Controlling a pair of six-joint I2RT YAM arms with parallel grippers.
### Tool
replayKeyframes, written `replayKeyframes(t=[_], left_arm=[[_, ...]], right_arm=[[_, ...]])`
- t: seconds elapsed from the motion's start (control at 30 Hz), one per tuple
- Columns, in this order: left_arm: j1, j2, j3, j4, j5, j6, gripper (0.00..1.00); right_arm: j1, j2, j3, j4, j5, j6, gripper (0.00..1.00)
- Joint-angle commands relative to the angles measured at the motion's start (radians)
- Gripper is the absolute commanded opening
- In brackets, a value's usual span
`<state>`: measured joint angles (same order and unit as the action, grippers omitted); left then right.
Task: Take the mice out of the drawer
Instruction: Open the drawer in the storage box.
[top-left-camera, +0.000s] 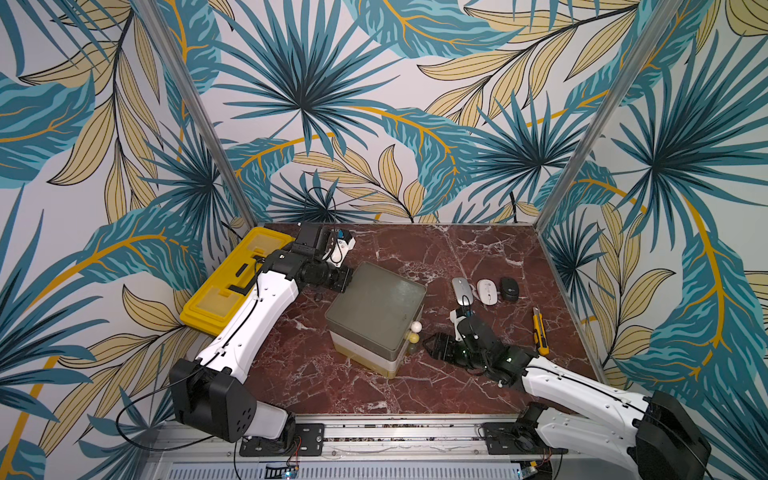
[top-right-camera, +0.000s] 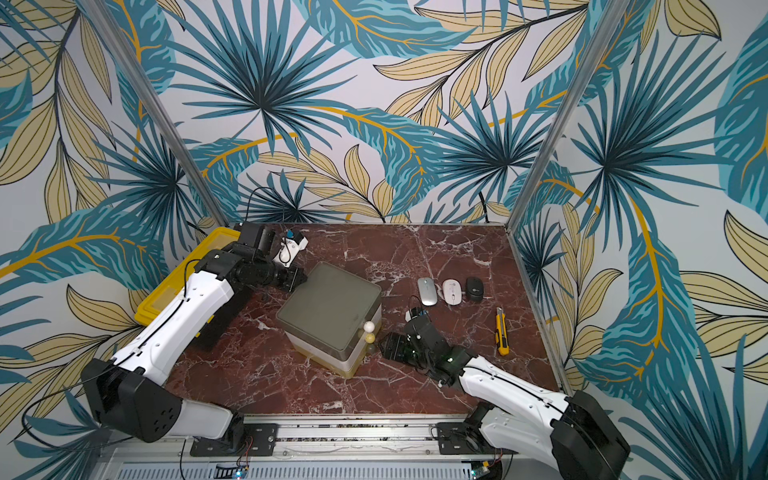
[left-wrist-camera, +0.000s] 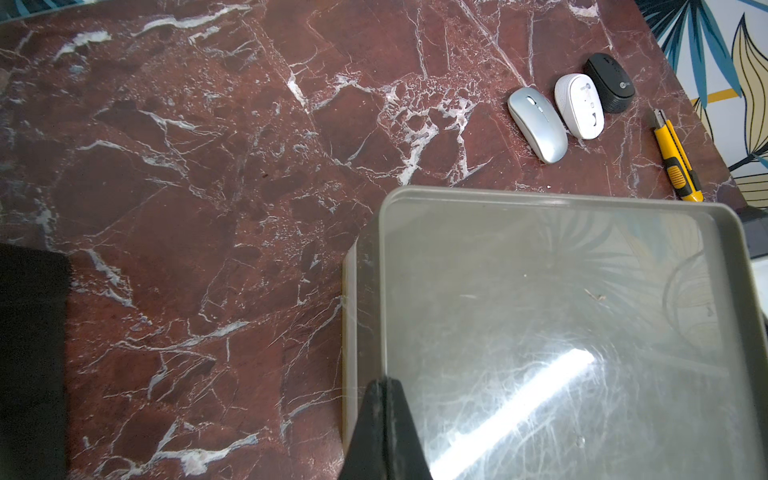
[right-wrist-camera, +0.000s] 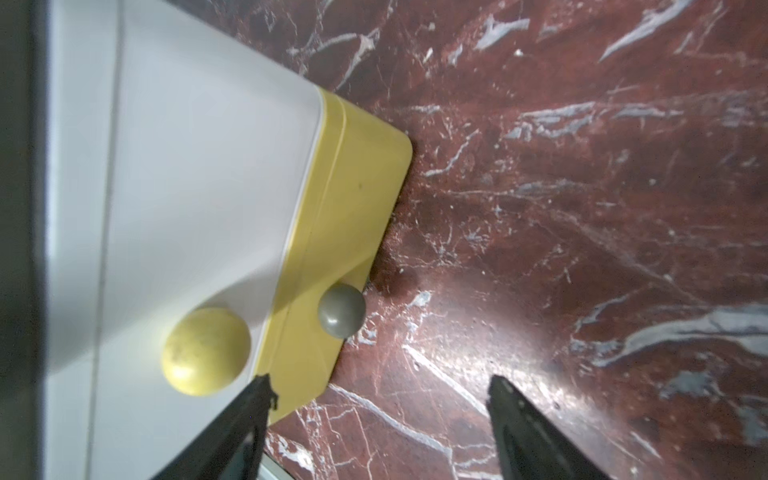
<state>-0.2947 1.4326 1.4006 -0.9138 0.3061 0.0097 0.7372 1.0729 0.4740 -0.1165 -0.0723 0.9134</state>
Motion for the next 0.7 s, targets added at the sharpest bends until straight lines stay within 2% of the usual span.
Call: replayKeyframes(t=[0.0, 0.13, 0.27, 0.43, 0.67], left_arm=[[-0.009, -0.022, -0.017, -0.036, 0.045, -0.007, 0.00], [-0.010, -0.023, -0.017, -0.034, 0.042, -0.006, 0.00], [-0.009, -0.023, -0.016, -0.037, 0.046, -0.006, 0.00], [-0.010, -0.026, -0.015, -0.042, 0.038, -0.001, 0.00], [-0.009, -0.020, -0.011, -0.037, 0.044, -0.002, 0.00]], right_arm=[[0.046, 0.058, 0.020, -0.032, -0.002, -0.040, 0.94], [0.144, 0.156, 0.094, -0.088, 0.079, -0.123, 0.99], [0.166, 0.209, 0.065, 0.029, 0.126, -0.157, 1.00], [0.169, 0.183, -0.050, 0.263, 0.144, -0.187, 0.99], [0.170, 0.145, -0.114, 0.301, 0.147, -0.315, 0.96]])
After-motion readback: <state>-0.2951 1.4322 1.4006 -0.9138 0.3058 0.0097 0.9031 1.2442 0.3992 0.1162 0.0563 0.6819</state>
